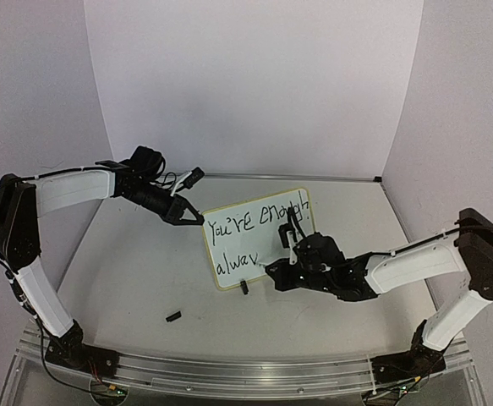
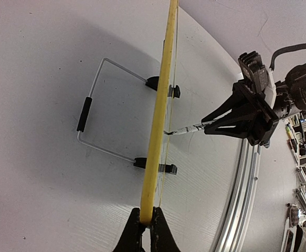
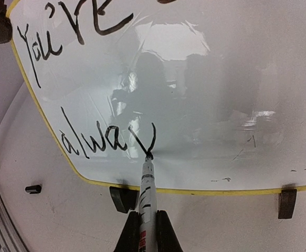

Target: Write a sentence on the whiteboard

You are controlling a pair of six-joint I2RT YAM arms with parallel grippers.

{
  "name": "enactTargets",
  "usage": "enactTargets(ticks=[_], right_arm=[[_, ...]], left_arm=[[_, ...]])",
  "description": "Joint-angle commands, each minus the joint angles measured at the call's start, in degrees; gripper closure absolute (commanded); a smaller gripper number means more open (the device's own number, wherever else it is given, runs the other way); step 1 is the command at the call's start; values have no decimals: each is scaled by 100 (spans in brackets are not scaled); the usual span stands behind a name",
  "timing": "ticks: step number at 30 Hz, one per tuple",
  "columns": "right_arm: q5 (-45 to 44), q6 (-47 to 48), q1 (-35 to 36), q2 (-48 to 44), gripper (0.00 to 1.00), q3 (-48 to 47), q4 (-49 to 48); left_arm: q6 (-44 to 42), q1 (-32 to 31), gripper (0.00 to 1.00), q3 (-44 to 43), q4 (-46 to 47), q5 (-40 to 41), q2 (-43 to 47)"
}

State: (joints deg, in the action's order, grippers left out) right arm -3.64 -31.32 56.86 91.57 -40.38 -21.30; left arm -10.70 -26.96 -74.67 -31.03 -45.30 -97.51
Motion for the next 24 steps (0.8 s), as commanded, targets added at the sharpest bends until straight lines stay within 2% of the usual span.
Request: enactTargets(ticks=[1, 9, 15, 19, 24], right_arm=[[217, -50, -18, 191, 100, -22, 65], [399, -56, 43, 409, 100, -197, 5], [609, -71, 48, -65, 100, -89, -320], [302, -102, 33, -509, 100, 23, -274], [-103, -153, -54, -596, 100, 110, -164]], left_arm=[[-369, -95, 100, -86, -233, 364, 26], [-371, -98, 100, -82, -237, 369, 37], [-373, -99, 100, -82, -235, 373, 34], [-376, -99, 100, -82, -238, 381, 40], [-373, -99, 100, -82, -237, 375, 50]])
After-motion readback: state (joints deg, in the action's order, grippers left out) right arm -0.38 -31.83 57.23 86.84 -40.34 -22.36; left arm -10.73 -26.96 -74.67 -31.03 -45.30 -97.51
